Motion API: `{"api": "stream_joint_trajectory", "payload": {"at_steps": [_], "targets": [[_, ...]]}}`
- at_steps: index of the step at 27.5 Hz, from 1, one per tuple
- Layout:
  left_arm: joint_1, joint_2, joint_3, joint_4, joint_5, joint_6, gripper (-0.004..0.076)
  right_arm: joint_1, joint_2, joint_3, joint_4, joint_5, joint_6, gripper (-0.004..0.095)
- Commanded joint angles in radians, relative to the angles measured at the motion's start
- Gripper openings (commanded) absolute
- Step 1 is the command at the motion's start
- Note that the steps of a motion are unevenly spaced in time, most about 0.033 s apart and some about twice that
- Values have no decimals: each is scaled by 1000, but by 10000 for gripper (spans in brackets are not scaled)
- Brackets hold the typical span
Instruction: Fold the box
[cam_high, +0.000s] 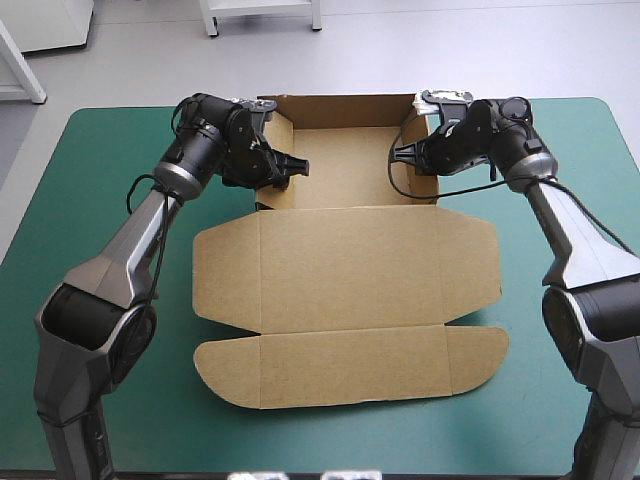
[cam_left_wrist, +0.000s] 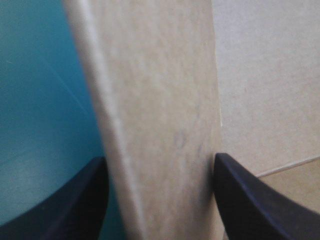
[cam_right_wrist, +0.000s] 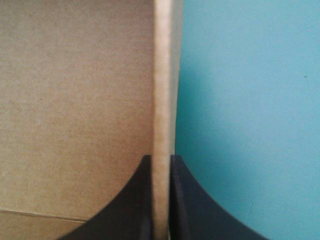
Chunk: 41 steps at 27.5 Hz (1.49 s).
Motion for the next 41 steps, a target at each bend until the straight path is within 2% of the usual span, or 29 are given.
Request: {"api": "stream_joint_trajectory", "payload": {"at_steps": [1,4,7,9,10,11,20,28,41], "targets": [[-5,-55,-25,23,-42,-24,424,-4,-59,-31,19,-25,-16,1],[-5,-55,-27,0,-111,-37,378,-4,-59,-31,2,-9,-27,1],[-5,-55,-27,0,-125,-42,223,-1,-59,-31,-1,-8,-27,1],[-5,-55,-27,-6,-128,-40,95,3,-59,-31,-1,-8,-27,1],[-5,-53,-27,-7,-128,-32,6,8,-59,-31,-6,-8,-29,1],[-5,-51,-27,-7,-128,-22,-6,13,-59,-31,-8,-8,-29,1],[-5,29,-27,39,12,-15,-9,52,-55,-31,-58,22,-6,2],[-6,42,-27,41,-18,-9,-9,52,2,-31,-72,105,9,1],[-4,120,-25,30,-42,38,-8,52,60,-31,-104,131,30,1]]}}
